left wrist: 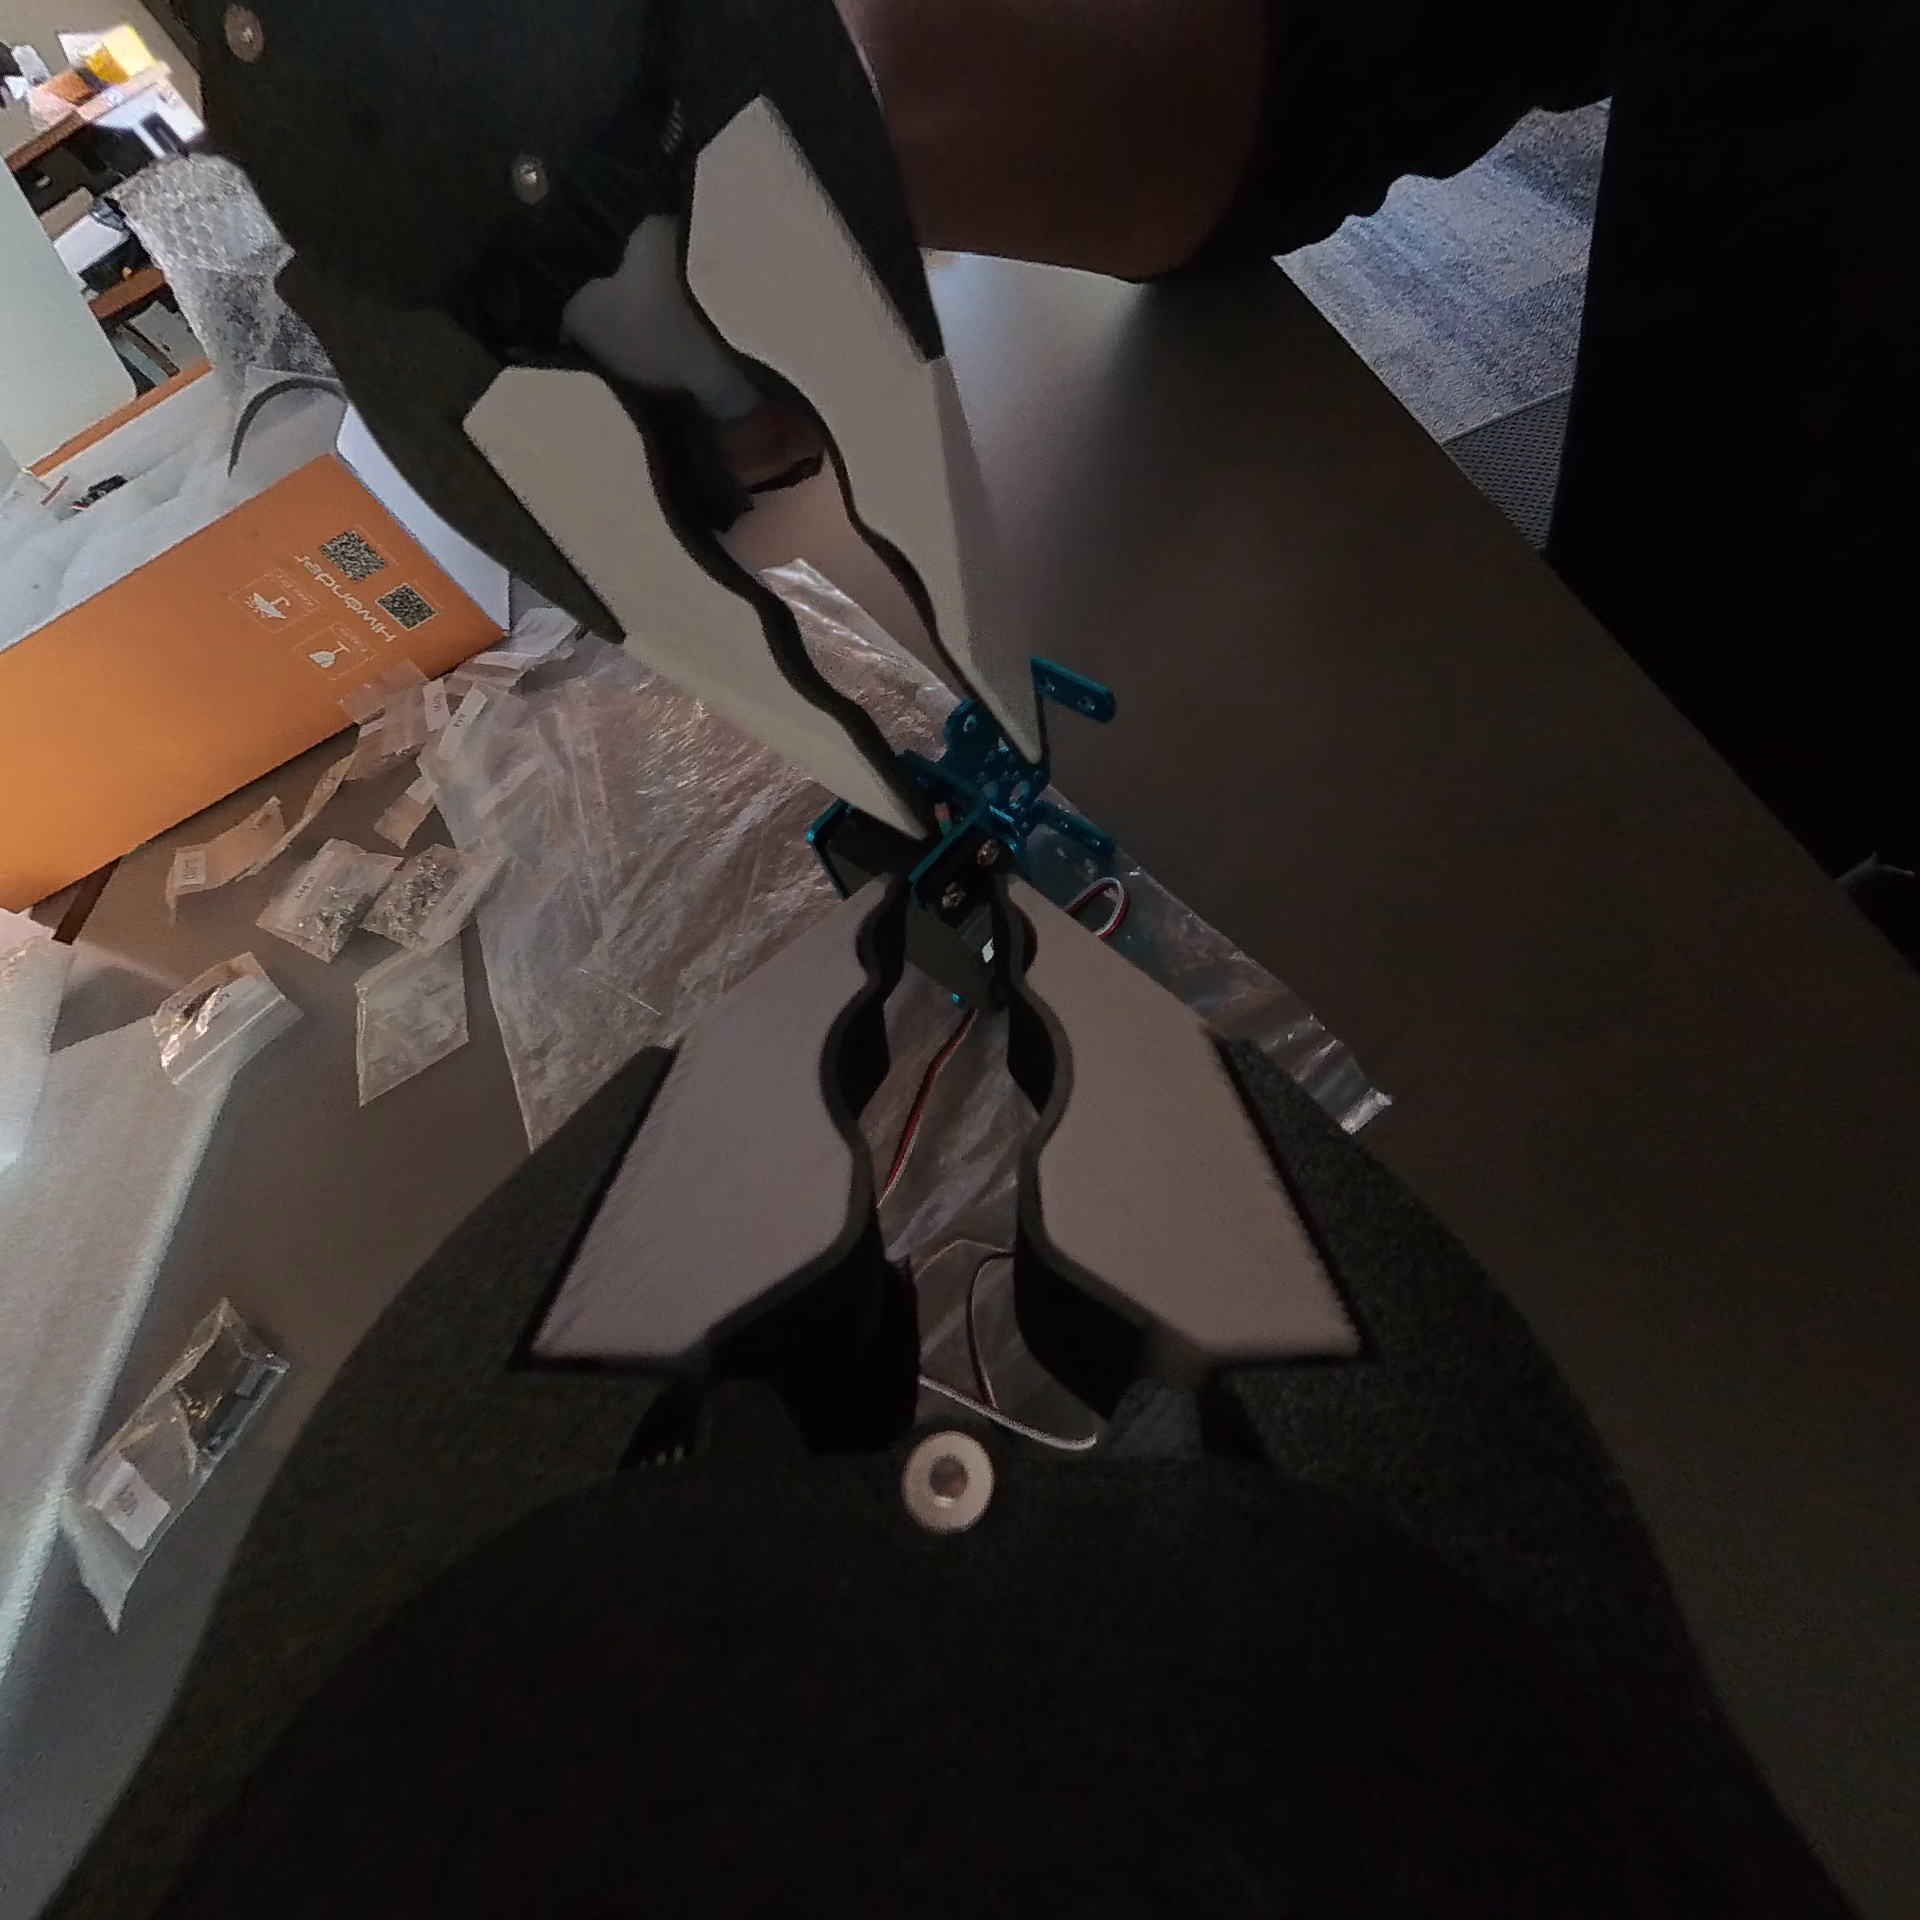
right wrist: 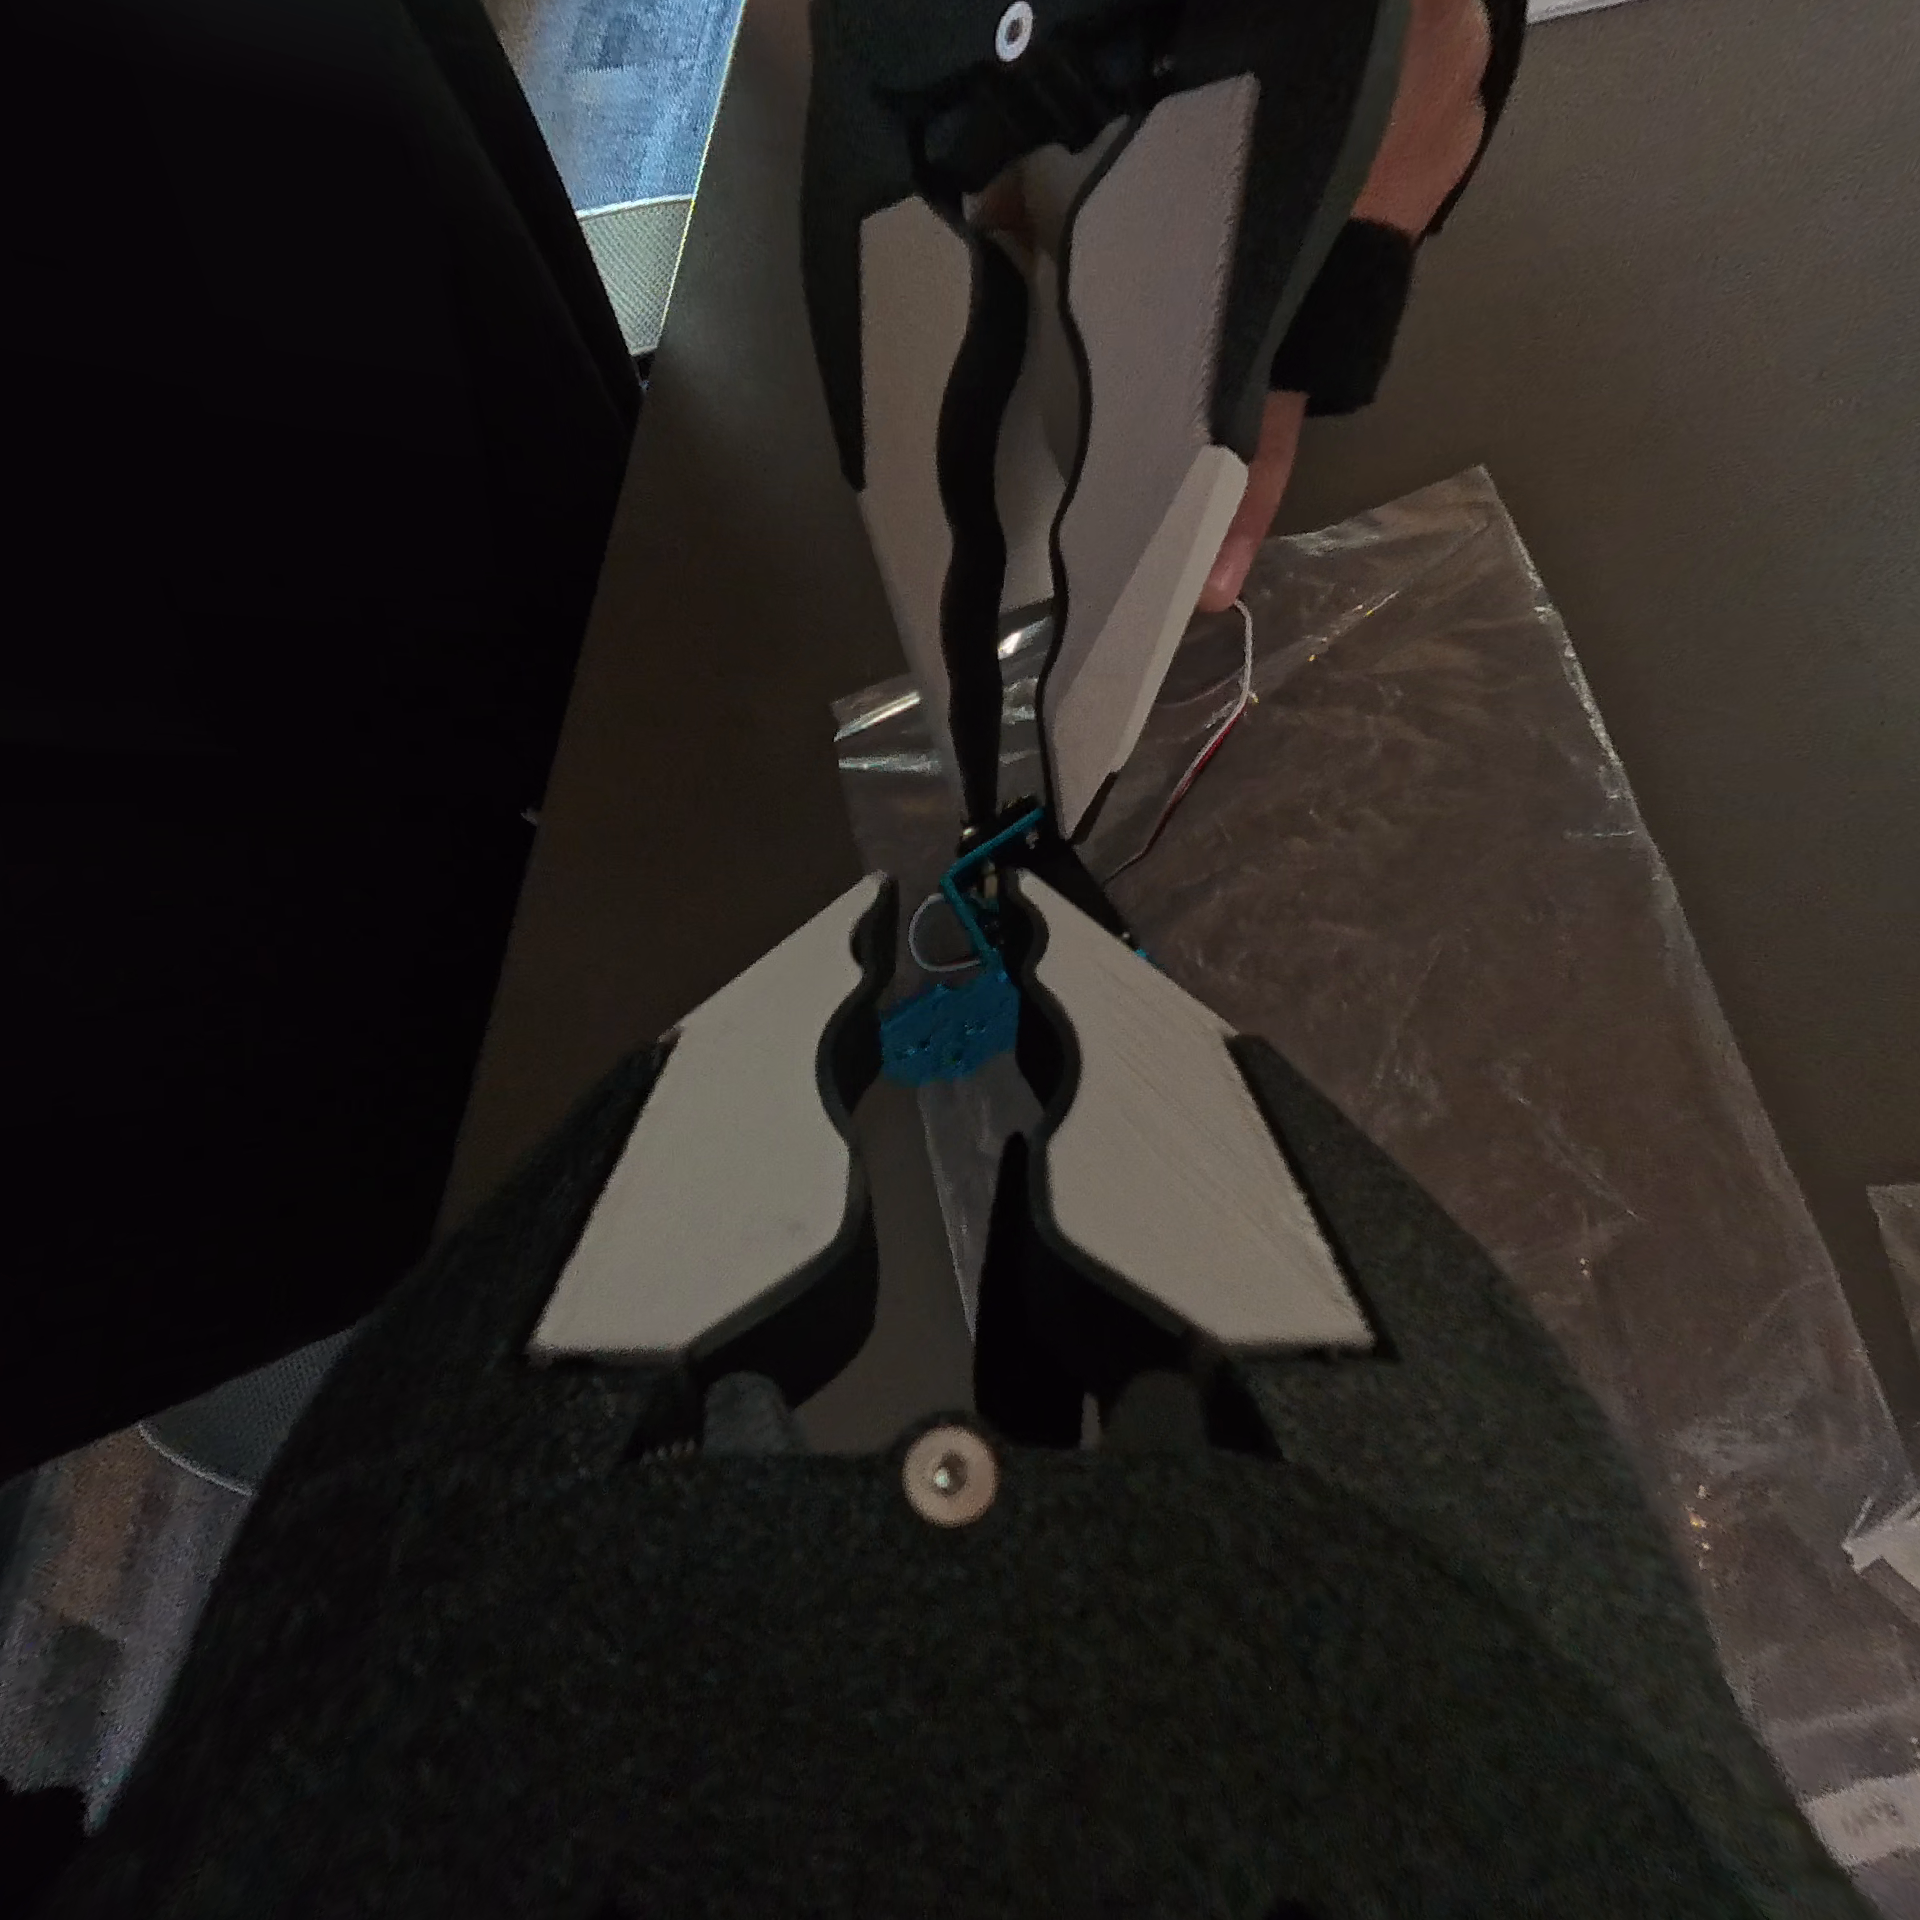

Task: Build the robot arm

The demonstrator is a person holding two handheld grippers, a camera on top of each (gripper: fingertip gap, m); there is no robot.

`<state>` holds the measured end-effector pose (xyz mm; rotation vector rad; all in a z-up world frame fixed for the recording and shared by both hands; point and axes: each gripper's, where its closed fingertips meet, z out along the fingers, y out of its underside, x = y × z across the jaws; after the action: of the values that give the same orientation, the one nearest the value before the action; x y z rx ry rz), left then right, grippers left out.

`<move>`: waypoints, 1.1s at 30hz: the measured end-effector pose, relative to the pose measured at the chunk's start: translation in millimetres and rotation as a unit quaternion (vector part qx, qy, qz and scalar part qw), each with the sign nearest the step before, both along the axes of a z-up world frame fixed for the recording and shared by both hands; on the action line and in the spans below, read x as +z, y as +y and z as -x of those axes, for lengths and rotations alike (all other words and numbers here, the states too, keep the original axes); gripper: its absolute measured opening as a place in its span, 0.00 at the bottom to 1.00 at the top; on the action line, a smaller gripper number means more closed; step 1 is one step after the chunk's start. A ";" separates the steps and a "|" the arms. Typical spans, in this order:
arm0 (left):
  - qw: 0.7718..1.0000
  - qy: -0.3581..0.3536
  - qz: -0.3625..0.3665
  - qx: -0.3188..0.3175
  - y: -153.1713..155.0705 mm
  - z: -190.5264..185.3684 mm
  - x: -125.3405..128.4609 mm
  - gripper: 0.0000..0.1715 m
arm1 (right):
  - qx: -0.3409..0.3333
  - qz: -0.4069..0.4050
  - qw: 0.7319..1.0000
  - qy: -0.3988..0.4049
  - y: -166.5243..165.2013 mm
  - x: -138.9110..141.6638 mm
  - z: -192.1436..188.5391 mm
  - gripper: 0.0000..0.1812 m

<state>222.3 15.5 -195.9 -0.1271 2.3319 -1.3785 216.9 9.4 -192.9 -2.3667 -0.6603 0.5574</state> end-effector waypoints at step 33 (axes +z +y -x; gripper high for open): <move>1.000 -0.006 -0.001 0.006 -0.1 -2.1 -0.5 0.09 | -0.019 -0.068 0.994 -0.088 7.5 12.5 -20.6 0.12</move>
<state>224.5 15.4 -196.4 -0.1310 2.3196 -1.3678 237.5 16.8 -180.4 -2.3109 -0.7056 0.2795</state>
